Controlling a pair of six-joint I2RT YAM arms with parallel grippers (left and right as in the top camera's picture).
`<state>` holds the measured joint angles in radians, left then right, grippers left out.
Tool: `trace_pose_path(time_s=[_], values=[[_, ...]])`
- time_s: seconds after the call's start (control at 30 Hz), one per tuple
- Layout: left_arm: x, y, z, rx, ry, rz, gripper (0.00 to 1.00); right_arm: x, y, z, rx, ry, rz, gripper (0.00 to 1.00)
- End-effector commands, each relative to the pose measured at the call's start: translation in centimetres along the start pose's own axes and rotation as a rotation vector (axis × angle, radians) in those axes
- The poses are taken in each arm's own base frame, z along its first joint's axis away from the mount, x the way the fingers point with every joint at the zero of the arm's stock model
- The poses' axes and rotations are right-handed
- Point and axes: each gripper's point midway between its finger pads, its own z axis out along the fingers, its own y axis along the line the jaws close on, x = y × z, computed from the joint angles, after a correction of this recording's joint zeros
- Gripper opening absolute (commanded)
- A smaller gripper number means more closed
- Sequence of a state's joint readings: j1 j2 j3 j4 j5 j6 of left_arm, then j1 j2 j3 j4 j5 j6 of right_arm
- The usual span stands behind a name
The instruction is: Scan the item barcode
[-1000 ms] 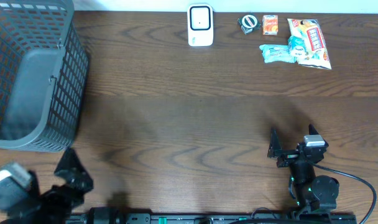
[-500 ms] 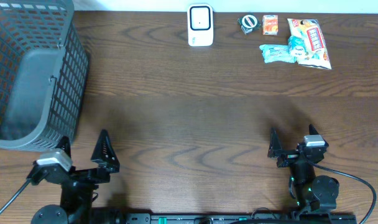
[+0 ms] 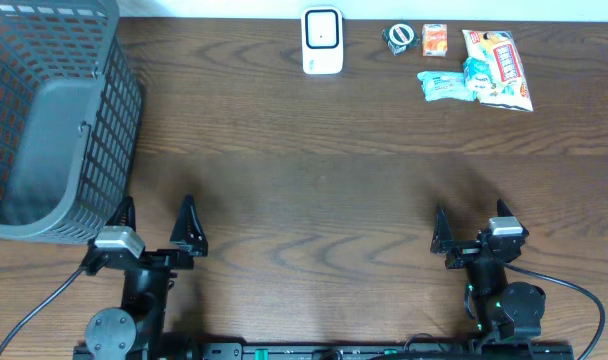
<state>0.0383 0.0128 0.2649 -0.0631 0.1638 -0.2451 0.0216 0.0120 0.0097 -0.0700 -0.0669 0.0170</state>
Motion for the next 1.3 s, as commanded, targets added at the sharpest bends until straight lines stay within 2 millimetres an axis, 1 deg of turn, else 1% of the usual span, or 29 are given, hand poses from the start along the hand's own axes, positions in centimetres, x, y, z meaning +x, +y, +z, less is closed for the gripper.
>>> trace_pose_path(time_s=[0.0, 0.07, 0.13, 0.57, 0.63, 0.8, 0.87, 1.0, 1.1, 1.17, 1.27], values=[[0.3, -0.4, 0.2, 0.034, -0.018, 0.034, 0.98, 0.1, -0.4, 0.0, 0.017, -0.002, 0.005, 0.99], [0.4, -0.8, 0.3, 0.059, -0.031, 0.064, 0.97, 0.1, -0.4, 0.0, 0.017, -0.002, 0.005, 0.99], [0.8, -1.4, 0.5, 0.102, -0.049, 0.13, 0.98, 0.1, -0.4, 0.0, 0.017, -0.002, 0.005, 0.99], [4.3, -0.1, 1.4, 0.102, -0.072, 0.15, 0.98, 0.1, -0.4, 0.0, 0.017, -0.002, 0.005, 0.99], [4.8, 0.2, 1.5, 0.082, -0.052, 0.16, 0.98, 0.1, -0.4, 0.0, 0.017, -0.002, 0.005, 0.99], [5.9, 0.1, 1.6, 0.08, -0.014, 0.202, 0.98, 0.1, -0.4, 0.0, 0.017, -0.002, 0.005, 0.99], [7.4, 0.6, 1.6, 0.066, 0.05, 0.197, 0.98, 0.1, -0.4, 0.0, 0.017, -0.002, 0.005, 0.99], [9.9, 1.3, 1.3, 0.049, 0.153, 0.191, 0.98, 0.1, -0.4, 0.0, 0.017, -0.002, 0.005, 0.99], [11.6, 1.6, 1.0, 0.047, 0.225, 0.222, 0.98, 0.1, -0.4, 0.0, 0.017, -0.002, 0.005, 0.99], [12.3, 2.1, 0.8, 0.025, 0.256, 0.22, 0.98, 0.1, -0.4, 0.0, 0.017, -0.002, 0.005, 0.99], [12.3, 2.0, 0.8, 0.026, 0.256, 0.222, 0.98, 0.1, -0.4, 0.0, 0.017, -0.002, 0.005, 0.99]])
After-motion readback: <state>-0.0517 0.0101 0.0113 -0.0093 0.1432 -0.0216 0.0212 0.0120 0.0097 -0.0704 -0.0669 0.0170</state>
